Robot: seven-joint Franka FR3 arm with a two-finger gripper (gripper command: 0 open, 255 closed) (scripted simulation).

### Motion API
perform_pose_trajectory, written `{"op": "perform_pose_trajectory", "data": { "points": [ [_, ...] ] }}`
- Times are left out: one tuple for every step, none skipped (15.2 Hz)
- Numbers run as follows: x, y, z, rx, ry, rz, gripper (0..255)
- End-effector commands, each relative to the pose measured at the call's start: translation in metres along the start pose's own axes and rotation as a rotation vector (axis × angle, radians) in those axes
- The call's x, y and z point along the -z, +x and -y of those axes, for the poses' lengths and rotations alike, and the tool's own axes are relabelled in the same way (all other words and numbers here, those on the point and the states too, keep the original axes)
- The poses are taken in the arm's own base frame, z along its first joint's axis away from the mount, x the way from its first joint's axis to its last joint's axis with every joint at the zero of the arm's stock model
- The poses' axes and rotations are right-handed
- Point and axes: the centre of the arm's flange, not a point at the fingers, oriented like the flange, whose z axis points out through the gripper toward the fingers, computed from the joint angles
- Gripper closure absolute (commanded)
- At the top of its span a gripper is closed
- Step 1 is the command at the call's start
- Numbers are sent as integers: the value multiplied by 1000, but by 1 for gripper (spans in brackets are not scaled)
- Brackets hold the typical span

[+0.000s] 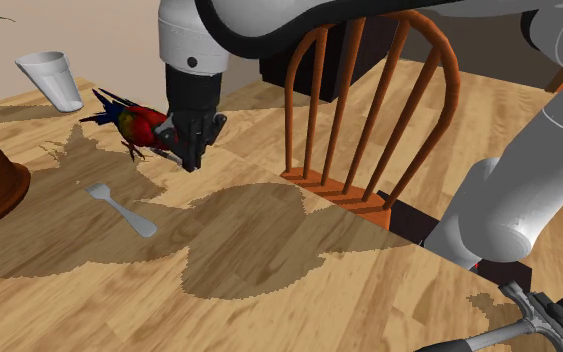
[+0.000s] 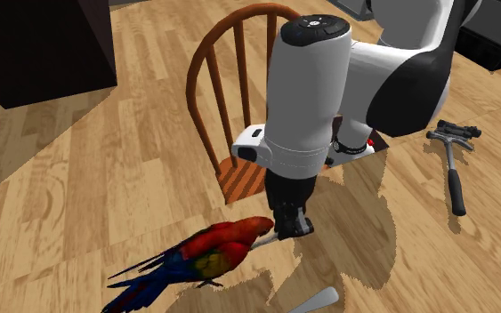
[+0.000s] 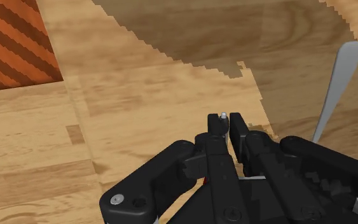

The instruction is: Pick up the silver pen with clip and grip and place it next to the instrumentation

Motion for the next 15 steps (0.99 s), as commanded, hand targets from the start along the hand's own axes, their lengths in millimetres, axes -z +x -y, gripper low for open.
{"op": "perform_pose_trajectory", "data": {
  "points": [
    [12,1,1,0,0,-1,255],
    [17,2,3,0,0,-1,255],
    [22,2,4,0,0,-1,255],
    [27,3,5,0,0,-1,255],
    [32,3,6,0,0,-1,255],
    [38,4,7,0,0,-1,255],
    [43,5,8,0,0,-1,255],
    [48,5,10,0,0,-1,255],
    [53,6,11,0,0,-1,255],
    [58,6,12,0,0,-1,255],
    [63,7,13,0,0,-1,255],
    [64,7,13,0,0,-1,255],
    [66,-6,11,0,0,-1,255],
    [68,-19,8,0,0,-1,255],
    [70,-32,6,0,0,-1,255]
  ]
}}
